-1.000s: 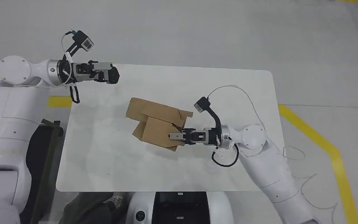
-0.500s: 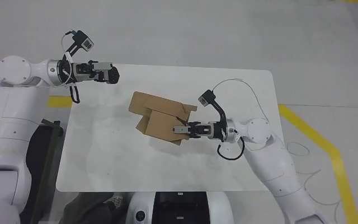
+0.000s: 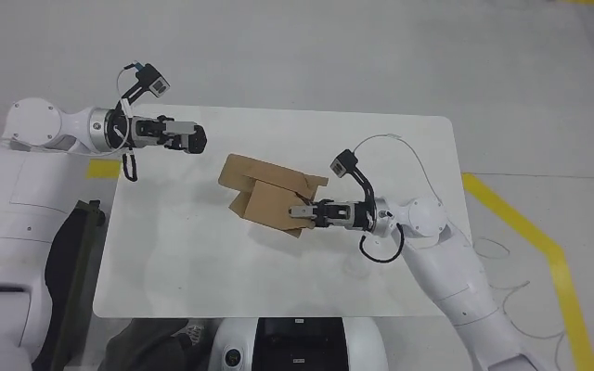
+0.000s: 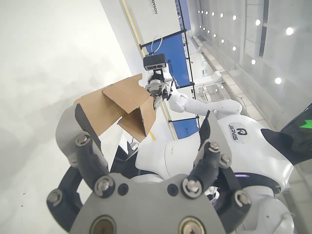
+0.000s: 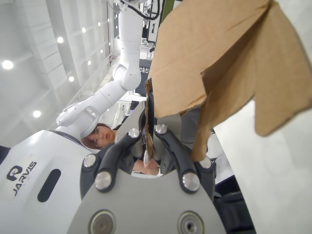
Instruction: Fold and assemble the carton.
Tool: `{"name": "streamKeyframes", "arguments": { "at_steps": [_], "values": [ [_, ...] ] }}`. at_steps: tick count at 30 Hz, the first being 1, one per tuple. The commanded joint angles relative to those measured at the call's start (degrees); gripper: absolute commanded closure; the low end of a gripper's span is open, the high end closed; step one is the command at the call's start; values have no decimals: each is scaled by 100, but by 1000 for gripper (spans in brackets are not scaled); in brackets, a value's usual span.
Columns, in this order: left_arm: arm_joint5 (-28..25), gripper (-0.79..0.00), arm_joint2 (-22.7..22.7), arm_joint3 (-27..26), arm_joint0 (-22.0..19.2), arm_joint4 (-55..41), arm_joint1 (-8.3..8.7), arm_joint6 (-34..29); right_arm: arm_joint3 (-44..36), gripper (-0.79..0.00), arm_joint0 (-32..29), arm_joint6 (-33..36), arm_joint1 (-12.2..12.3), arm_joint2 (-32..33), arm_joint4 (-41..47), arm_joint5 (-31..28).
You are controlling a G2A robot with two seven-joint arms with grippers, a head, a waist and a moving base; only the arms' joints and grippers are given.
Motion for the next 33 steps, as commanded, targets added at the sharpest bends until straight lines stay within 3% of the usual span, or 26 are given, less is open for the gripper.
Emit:
{"name": "streamKeyframes", "arguments": {
  "at_steps": [1,9,14,33],
  "values": [
    [66,-785,8,-153,123,-60,19,-63,156,0,148,126,-26,-93,165,45],
    [83,-785,412,-702,495,-234,205,-63,608,0,575,88,-143,-440,379,-17],
    [157,-785,755,-683,383,-249,308,-63,685,0,684,126,-159,-529,212,-115],
    [456,-785,772,-887,564,-28,290,52,427,0,631,-289,-187,-735,-97,0]
  ]
}}
